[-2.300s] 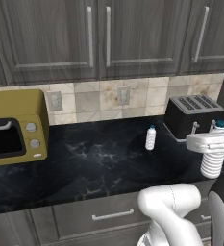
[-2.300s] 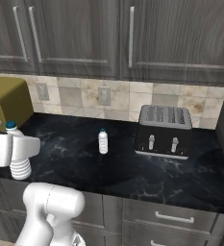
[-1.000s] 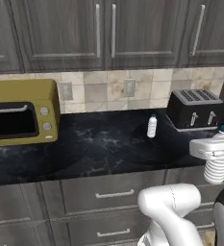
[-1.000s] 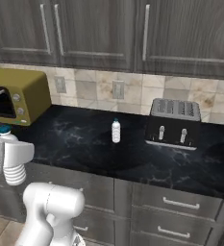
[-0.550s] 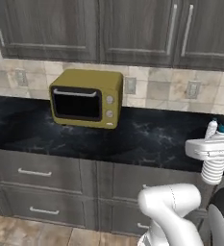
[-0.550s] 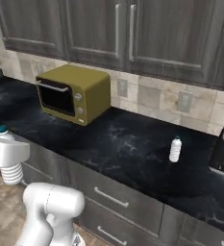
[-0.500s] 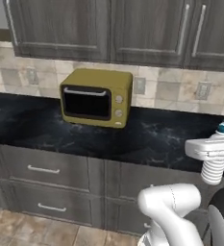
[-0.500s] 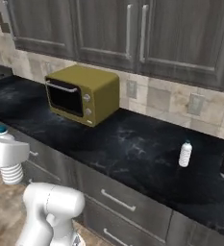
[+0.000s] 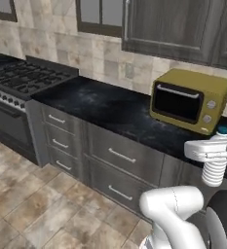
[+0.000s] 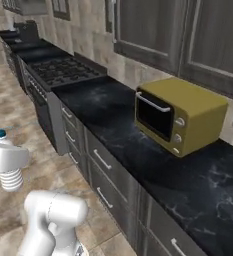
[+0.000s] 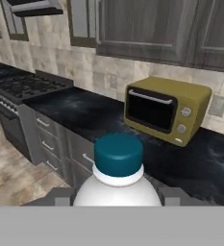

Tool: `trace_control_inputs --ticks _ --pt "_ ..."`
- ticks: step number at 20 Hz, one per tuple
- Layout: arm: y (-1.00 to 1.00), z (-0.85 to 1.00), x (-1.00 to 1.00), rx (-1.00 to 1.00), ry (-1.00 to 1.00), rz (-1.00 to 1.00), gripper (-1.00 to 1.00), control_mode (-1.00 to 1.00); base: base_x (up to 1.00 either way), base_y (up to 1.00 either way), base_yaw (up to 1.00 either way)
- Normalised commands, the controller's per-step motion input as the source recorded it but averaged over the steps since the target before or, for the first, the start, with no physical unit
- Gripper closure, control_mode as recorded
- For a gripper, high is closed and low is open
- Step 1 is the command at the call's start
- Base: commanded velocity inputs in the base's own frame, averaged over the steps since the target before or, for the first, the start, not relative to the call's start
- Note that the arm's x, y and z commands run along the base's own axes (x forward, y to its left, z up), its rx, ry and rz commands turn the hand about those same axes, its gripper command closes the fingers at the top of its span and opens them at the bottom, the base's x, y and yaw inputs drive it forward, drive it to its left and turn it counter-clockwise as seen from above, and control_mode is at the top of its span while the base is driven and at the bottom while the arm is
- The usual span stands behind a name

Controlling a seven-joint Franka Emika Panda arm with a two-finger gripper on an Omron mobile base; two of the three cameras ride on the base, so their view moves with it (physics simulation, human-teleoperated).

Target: Take the bottled waters from the counter and place them in the freezer to freeze. Close the freezer door after placing the bottles.

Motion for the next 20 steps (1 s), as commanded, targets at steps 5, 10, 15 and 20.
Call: trace_control_inputs --ticks 5,10,15,20 --pt "0.0 0.0 0.0 0.0 0.0 0.0 1.0 1.0 0.0 0.43 0.62" --pt "0.0 0.0 0.0 0.0 0.0 0.0 1.0 1.0 0.0 0.29 0.48" --pt "0.0 0.0 0.0 0.0 0.0 0.0 1.0 1.0 0.11 0.11 0.59" --pt "0.0 0.0 0.0 0.0 0.0 0.0 1.0 1.0 0.33 0.0 0.79"
